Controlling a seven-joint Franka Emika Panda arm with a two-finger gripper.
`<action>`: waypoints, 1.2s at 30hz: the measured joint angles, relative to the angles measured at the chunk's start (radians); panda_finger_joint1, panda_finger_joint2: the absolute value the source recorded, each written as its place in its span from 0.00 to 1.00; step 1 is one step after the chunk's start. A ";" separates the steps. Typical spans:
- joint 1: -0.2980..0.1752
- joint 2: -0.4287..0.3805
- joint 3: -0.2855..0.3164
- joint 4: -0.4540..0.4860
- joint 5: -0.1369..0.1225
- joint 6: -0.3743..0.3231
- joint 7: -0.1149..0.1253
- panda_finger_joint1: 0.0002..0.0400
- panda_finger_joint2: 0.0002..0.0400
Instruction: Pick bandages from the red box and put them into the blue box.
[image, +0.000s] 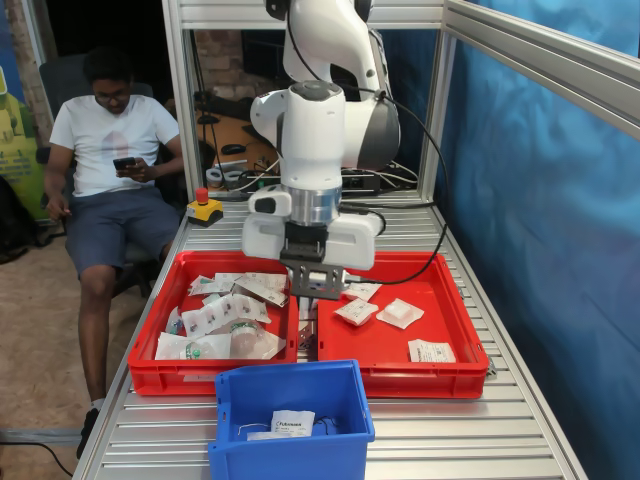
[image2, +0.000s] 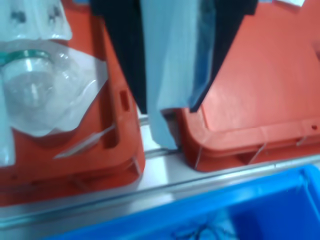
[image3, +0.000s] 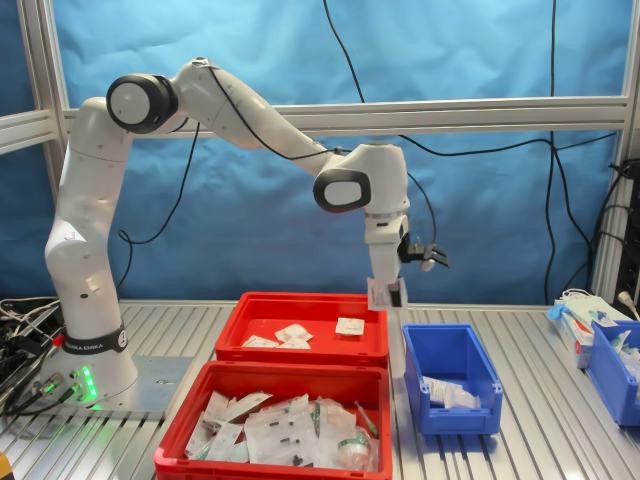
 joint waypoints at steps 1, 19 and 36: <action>0.000 0.000 -0.004 0.006 0.000 0.000 0.000 0.15 0.15; -0.001 0.076 -0.066 0.179 0.000 -0.004 0.000 0.15 0.15; -0.014 0.224 -0.071 0.326 0.000 -0.004 0.000 0.15 0.15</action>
